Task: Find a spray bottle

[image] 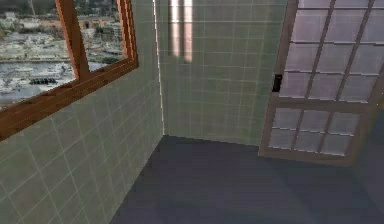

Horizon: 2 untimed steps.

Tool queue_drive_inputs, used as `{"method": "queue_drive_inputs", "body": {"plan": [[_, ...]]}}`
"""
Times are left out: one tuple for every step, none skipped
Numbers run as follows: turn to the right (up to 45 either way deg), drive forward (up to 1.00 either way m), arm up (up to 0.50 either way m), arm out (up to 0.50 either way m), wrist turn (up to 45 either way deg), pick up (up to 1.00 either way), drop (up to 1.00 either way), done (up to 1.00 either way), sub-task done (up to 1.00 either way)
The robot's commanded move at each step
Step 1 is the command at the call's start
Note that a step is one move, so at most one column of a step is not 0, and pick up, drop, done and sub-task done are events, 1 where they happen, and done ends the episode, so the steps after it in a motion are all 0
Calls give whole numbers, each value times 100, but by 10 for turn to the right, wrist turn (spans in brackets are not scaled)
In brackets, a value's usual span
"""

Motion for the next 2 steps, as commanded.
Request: {"method": "queue_drive_inputs", "body": {"plan": [[60, 0, 0, 0, 0, 0, 0, 0, 0], [30, 0, 0, 0, 0, 0, 0, 0, 0]]}}
